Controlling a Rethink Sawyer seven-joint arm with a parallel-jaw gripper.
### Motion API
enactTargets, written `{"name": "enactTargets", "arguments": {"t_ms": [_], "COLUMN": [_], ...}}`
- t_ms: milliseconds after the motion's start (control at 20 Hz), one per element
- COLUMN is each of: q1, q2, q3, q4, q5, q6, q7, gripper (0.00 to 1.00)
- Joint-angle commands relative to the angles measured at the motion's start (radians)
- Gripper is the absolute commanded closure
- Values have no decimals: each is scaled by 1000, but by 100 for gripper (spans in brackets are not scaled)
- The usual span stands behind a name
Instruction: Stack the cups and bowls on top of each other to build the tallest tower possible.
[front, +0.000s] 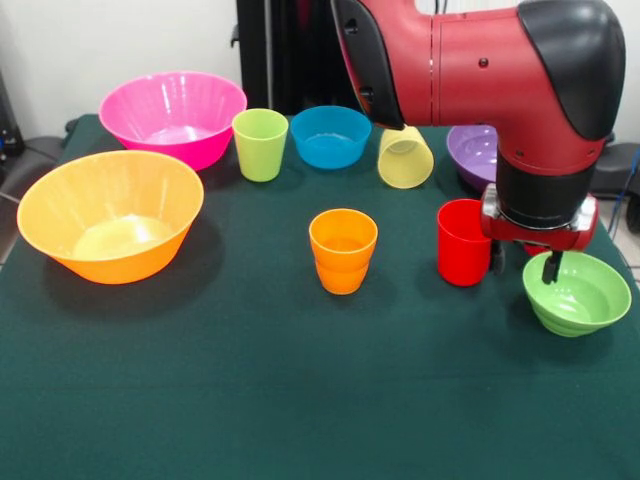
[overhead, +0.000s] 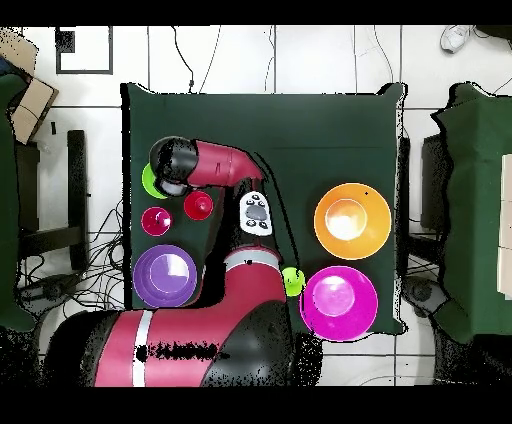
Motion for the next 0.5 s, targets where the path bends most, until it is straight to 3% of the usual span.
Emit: {"name": "enactTargets", "arguments": {"t_ms": [50,500], "q1": [20,51], "q2": [14,10], "q3": [81,87], "q4": [108,153], "q5": [28,43], "q6": [-108,-156], "q7": [158,173], "gripper": [0,0]}}
